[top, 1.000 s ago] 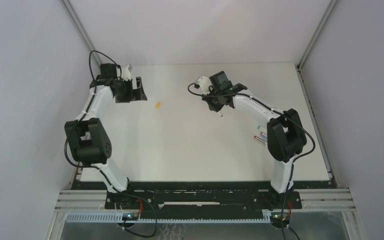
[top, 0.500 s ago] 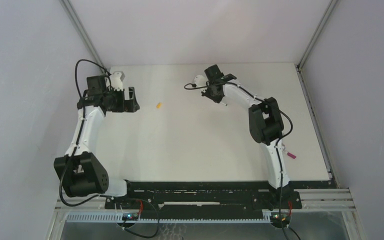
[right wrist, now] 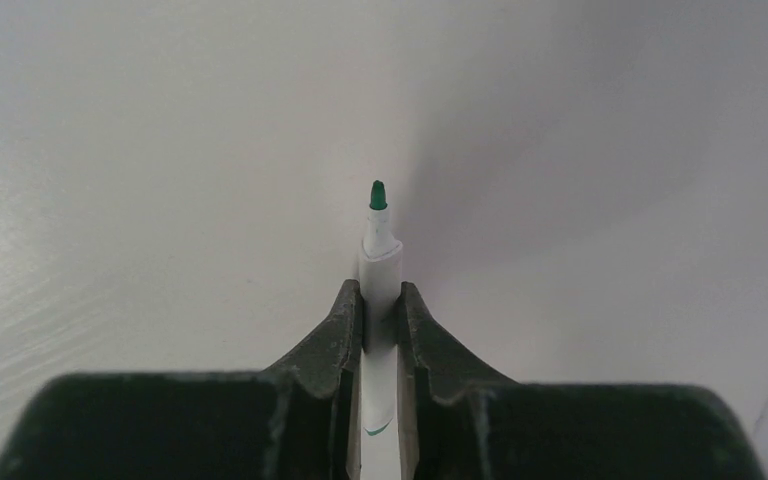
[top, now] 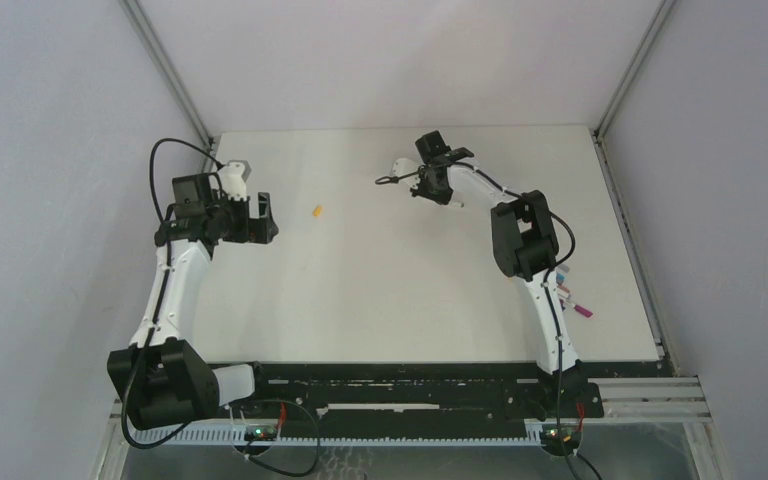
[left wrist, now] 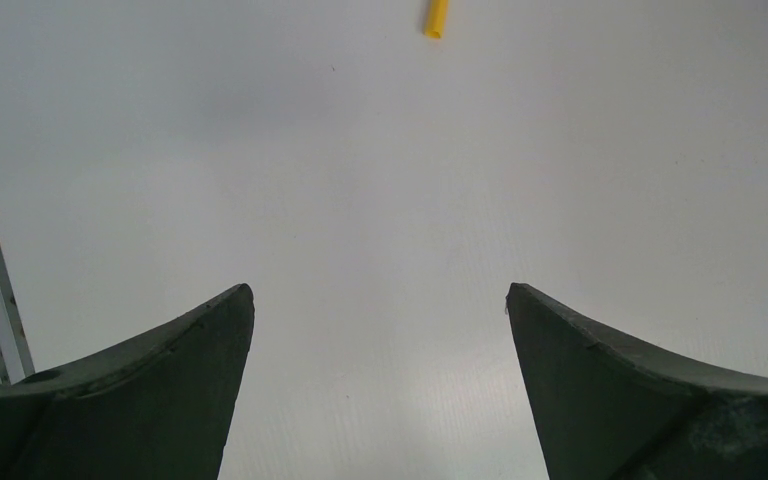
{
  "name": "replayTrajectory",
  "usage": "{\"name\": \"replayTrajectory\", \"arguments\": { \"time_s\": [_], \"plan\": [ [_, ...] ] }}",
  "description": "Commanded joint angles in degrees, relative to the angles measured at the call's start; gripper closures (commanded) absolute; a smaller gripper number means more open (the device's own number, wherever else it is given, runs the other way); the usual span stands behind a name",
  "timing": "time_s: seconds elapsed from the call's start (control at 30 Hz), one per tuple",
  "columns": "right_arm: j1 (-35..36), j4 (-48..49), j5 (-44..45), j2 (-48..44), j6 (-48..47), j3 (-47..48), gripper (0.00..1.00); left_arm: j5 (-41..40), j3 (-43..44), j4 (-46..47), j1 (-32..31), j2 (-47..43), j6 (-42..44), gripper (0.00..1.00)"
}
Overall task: Open the pen caps
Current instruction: Place the pen at the center of the board, then pick up the pen from the center of the board.
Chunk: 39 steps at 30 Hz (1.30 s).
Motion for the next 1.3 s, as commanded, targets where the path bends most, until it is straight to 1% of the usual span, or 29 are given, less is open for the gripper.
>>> {"name": "replayTrajectory", "arguments": {
  "time_s": [0.0,0.33,0.37,0.43,0.8,0.93,1.07,1.17,1.27],
  "plan": [
    [-0.1,-0.4,-1.8,0.6,-4.4,3.2,0.91,1.4,-1.5,3.0,0.5,-2.0,1.4,0.00],
    [-0.5,-4.0,-3.5,4.0,-4.7,7.0,0.81,1.5,-2.5,4.1,1.0,-2.6,1.3,0.00],
    [-0.6,-3.9,-3.6,3.9,-4.6,7.0,0.78,1.5,-2.6,4.3,0.9,-2.7,1.2,0.00],
    [-0.9,-3.8,-3.8,4.0,-4.3,7.0,0.69,1.6,-2.7,4.3,1.0,-2.6,1.2,0.00],
    [-0.9,-3.8,-3.5,2.8,-3.3,7.5,0.66,2.0,-2.9,4.5,1.1,-2.8,1.1,0.00],
    [-1.1,-4.2,-3.1,-1.1,-1.2,7.7,0.54,2.1,-2.9,4.7,1.2,-2.9,0.9,0.00],
    [-2.6,-5.7,-6.7,-8.0,2.1,5.6,0.41,2.0,-3.2,5.1,1.3,-3.2,1.2,0.00],
    [-3.8,-5.8,-8.9,-14.2,4.3,0.2,0.32,0.7,-3.9,6.4,1.3,-4.1,1.0,0.00],
    [-4.6,-3.6,-8.5,-20.8,5.9,-8.0,0.23,-1.3,-4.3,7.4,1.3,-4.8,0.5,0.00]
  ]
}}
